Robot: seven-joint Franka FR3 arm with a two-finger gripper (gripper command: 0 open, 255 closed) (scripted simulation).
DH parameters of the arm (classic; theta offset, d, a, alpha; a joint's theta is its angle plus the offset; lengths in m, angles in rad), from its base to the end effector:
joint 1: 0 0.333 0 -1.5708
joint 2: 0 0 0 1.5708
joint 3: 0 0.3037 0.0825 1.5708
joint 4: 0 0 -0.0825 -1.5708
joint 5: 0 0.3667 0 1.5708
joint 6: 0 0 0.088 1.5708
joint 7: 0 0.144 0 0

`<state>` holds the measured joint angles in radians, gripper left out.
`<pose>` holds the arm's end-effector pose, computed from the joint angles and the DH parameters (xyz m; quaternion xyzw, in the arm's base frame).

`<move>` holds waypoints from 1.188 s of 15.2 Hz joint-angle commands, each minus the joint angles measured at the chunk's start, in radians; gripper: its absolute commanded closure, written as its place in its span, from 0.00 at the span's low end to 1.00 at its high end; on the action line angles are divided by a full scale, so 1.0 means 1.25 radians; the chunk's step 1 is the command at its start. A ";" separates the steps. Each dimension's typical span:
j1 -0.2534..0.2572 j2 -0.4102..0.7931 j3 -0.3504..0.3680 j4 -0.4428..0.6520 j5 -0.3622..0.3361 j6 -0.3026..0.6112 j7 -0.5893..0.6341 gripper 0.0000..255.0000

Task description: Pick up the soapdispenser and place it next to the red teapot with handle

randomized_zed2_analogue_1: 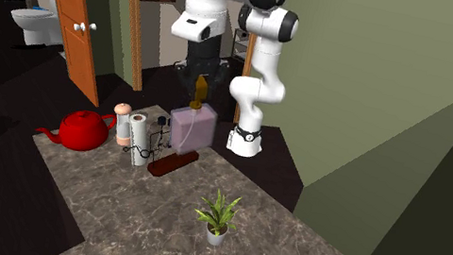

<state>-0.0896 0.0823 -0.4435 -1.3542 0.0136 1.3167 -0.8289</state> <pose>0.4607 -0.2572 0.6102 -0.9873 -0.1481 0.0504 0.0267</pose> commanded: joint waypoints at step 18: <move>-0.064 -0.098 -0.056 -0.027 -0.060 -0.057 -0.134 1.00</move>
<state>-0.1541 -0.0338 -0.4985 -1.3761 -0.0541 1.2381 -0.9632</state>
